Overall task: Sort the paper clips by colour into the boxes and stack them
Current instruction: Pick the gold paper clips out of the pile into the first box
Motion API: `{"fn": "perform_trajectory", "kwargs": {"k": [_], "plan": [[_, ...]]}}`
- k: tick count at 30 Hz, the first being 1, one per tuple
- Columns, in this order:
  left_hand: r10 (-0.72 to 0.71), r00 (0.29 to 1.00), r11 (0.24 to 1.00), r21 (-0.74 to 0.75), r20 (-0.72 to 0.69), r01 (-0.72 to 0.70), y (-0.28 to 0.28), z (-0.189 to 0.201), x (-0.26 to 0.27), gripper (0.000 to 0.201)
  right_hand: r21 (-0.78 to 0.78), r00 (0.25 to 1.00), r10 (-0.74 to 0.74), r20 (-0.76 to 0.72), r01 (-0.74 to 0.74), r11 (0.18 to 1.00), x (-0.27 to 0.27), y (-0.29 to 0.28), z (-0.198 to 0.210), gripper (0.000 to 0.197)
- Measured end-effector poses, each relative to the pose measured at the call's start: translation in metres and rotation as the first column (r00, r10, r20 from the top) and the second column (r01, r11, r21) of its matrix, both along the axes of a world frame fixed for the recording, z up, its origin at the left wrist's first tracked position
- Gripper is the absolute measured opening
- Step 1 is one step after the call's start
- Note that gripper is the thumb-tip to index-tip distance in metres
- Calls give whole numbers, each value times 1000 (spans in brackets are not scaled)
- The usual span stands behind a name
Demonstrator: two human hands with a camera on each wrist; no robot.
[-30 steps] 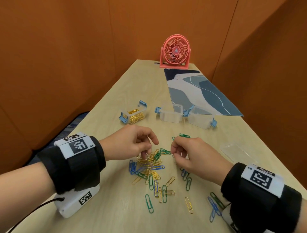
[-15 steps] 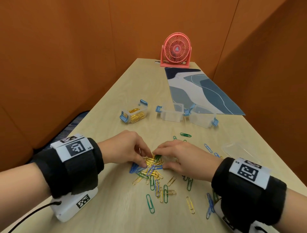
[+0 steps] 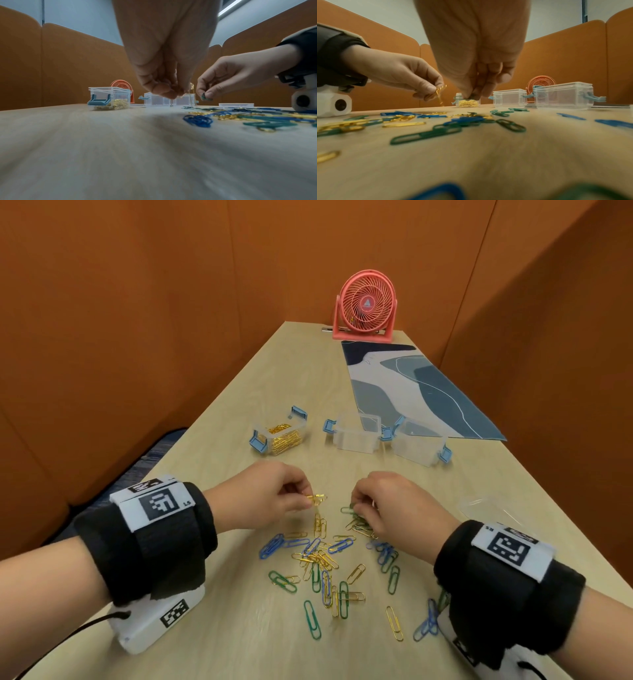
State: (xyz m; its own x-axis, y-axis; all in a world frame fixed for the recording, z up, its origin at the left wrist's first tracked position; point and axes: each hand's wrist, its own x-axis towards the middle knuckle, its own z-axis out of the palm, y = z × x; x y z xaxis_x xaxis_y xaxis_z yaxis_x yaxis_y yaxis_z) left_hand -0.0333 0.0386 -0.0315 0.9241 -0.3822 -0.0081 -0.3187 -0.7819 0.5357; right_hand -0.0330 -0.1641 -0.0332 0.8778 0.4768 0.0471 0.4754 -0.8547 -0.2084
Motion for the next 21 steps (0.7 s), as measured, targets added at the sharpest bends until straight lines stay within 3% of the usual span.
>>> {"fn": "perform_trajectory", "kwargs": {"k": [2,5,7,9,13,15,21], "plan": [[52,996,990,-131,-71,-61,4,4,2,9,8,996,-67,63,66,998,1,-4,1,17],[49,945,910,-375,-323,-175,12,13,3,11,6,995,-58,82,57,998,1,-6,3,23],[-6,851,795,-519,-525,-315,17,18,5,16,12,995,84,53,-85,996,-1,-3,3,31],[-65,749,692,-571,-660,-443,21,23,6,21,-21,967,253,24,-253,967,-2,3,2,38],[-136,622,557,-579,-771,-595,27,22,8,19,-55,922,381,-69,-385,921,0,9,-2,42],[-156,609,567,-575,-778,-590,26,18,6,16,-66,910,401,-106,-409,910,2,11,-3,38],[-201,619,728,-538,-760,-425,22,11,1,20,-49,944,299,-139,-308,950,0,12,3,22]]}}
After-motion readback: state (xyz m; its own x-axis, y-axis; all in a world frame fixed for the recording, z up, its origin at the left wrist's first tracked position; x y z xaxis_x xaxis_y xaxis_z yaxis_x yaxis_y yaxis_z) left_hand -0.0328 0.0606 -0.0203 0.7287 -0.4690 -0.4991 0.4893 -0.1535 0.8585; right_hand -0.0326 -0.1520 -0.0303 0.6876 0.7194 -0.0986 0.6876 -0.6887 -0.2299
